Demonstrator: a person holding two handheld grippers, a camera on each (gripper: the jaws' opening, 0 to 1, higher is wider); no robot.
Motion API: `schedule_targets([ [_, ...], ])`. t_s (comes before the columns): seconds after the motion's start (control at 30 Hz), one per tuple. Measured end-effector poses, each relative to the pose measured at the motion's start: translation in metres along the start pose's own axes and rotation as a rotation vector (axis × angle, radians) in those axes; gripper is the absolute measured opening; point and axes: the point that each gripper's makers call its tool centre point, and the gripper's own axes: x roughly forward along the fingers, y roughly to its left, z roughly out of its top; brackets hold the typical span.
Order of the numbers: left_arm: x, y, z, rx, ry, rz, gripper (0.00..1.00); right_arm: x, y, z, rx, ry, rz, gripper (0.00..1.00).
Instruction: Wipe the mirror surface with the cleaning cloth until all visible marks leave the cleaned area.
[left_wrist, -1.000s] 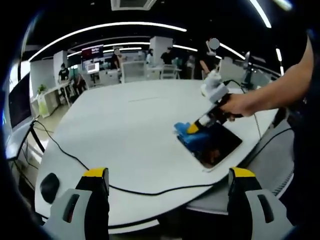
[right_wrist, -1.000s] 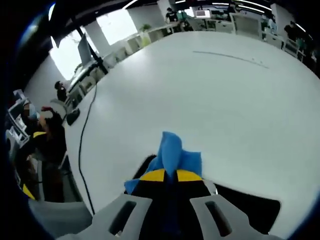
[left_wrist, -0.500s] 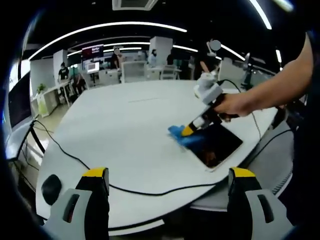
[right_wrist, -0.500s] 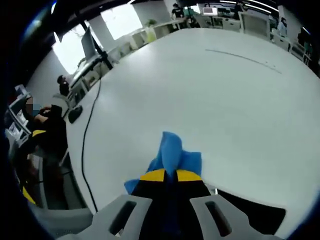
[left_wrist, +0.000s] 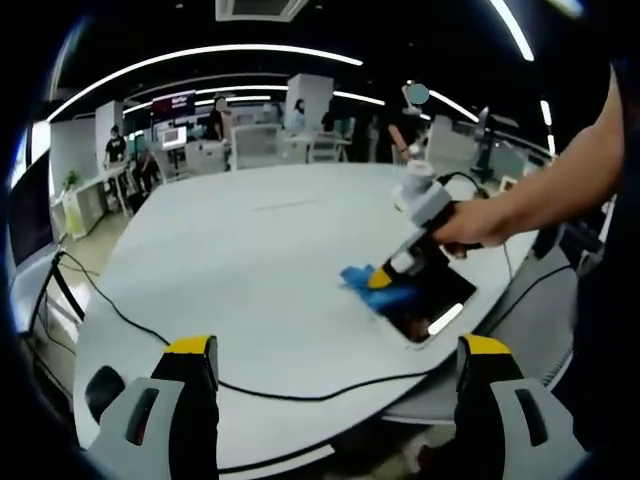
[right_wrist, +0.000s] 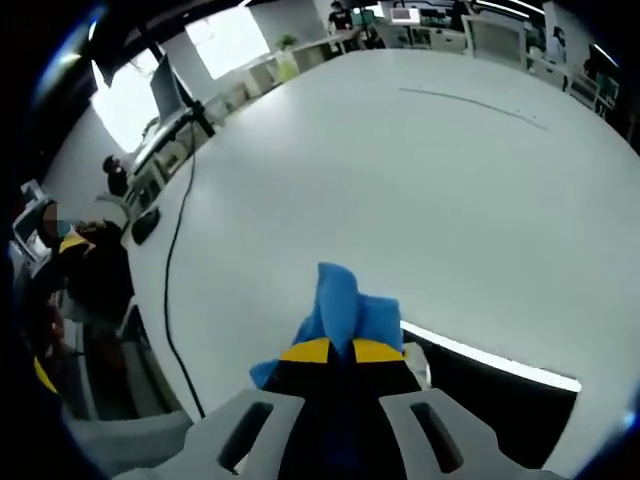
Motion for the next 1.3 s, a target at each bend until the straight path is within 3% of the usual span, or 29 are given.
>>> schedule_targets([
  [0.2, 0.005, 0.004, -0.001, 0.005, -0.003, -0.005, 1.0, -0.002, 0.003, -0.004, 0.013, 0.005, -0.003, 0.0],
  [0.5, -0.008, 0.009, -0.004, 0.015, -0.015, -0.015, 1.0, -0.009, 0.014, -0.019, 0.037, 0.031, -0.006, 0.0],
  [0.73, -0.005, 0.007, -0.026, 0.016, 0.024, -0.065, 1.0, -0.007, 0.012, -0.018, 0.021, 0.031, -0.007, 0.0],
  [0.8, -0.001, 0.01, -0.023, 0.021, 0.01, -0.051, 1.0, -0.008, 0.011, -0.019, 0.002, 0.026, 0.007, 0.0],
  [0.93, 0.005, 0.012, -0.013, -0.049, -0.021, 0.013, 1.0, -0.011, 0.005, -0.023, 0.011, 0.036, 0.028, 0.0],
  [1.0, 0.006, 0.011, -0.001, -0.083, -0.074, 0.052, 1.0, -0.013, 0.001, -0.023, 0.014, 0.045, 0.037, 0.0],
  [1.13, 0.014, 0.001, -0.004, -0.074, -0.046, 0.052, 1.0, -0.018, -0.008, -0.029, -0.013, 0.043, 0.05, 0.0],
  [1.3, 0.017, -0.005, 0.003, -0.068, -0.064, 0.057, 1.0, -0.028, -0.025, -0.036, -0.012, 0.037, 0.047, 0.0],
])
